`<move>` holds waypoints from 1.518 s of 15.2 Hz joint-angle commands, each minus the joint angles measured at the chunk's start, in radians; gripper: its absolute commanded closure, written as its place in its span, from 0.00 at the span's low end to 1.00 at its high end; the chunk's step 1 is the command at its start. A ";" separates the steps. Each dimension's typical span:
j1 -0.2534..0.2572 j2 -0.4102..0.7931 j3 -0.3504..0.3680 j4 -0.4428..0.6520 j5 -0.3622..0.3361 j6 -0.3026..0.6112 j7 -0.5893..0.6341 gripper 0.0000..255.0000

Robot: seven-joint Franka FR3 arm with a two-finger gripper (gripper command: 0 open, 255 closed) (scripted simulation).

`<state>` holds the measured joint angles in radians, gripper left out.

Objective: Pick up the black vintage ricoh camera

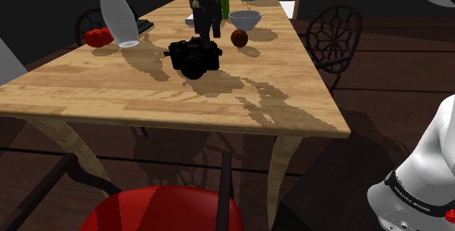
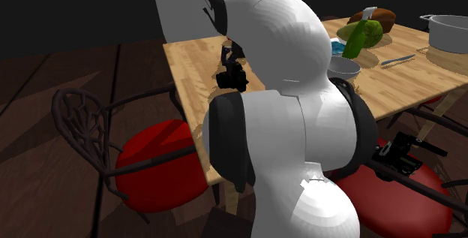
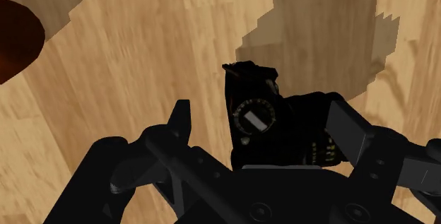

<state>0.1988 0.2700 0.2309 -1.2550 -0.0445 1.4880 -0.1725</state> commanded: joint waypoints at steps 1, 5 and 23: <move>-0.003 -0.009 -0.001 -0.040 0.002 0.032 -0.002 0.00; -0.006 -0.019 -0.001 -0.075 0.005 0.057 -0.004 1.00; 0.011 0.044 0.001 0.139 -0.010 -0.096 0.003 1.00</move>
<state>0.2073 0.3043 0.2320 -1.1463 -0.0526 1.4132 -0.1697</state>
